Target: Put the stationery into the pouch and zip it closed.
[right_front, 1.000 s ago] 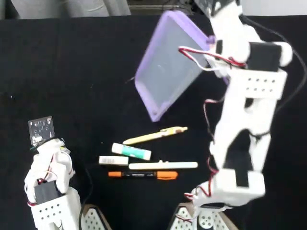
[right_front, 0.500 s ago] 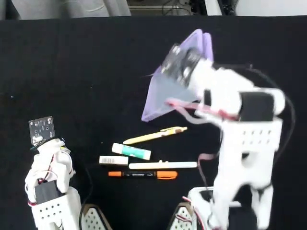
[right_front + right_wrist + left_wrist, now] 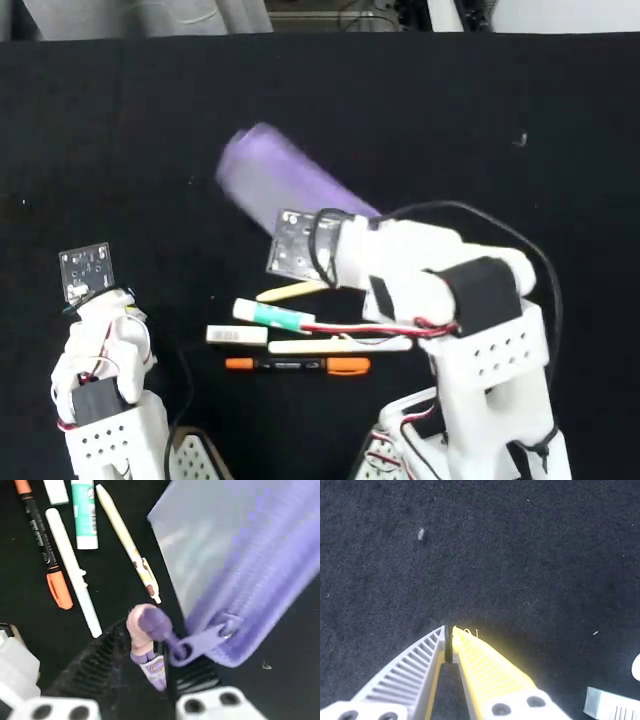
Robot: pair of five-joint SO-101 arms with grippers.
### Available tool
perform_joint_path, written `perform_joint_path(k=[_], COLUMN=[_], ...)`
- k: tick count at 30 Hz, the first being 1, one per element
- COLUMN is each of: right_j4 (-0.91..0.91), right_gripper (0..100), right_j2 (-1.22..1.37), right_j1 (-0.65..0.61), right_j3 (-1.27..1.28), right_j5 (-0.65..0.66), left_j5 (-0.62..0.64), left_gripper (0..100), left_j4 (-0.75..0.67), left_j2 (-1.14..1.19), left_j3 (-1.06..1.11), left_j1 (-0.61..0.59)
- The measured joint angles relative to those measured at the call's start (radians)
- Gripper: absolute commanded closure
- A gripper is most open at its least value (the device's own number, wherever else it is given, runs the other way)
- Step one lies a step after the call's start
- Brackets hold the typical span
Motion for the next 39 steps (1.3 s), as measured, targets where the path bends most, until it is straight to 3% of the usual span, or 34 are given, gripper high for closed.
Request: perform_joint_path(k=[6, 13, 21, 39], right_j4=[0.0, -0.021, -0.325, -0.842], right_gripper=[98.7, 98.7, 98.7, 98.7], right_j2=[0.0, 0.0, -0.041, -0.051], right_j1=[0.008, 0.161, 0.324, 0.334], right_j3=[0.005, 0.005, 0.005, 0.005], right_j5=[0.0, 0.002, 0.002, -0.091], left_j5=[0.0, 0.0, 0.0, 0.0], left_gripper=[97, 97, 97, 97], left_j4=[0.0, 0.0, 0.0, 0.0], left_j2=[0.0, 0.0, 0.0, 0.0], left_j3=[0.0, 0.0, 0.0, 0.0], left_j1=[0.0, 0.0, 0.0, 0.0])
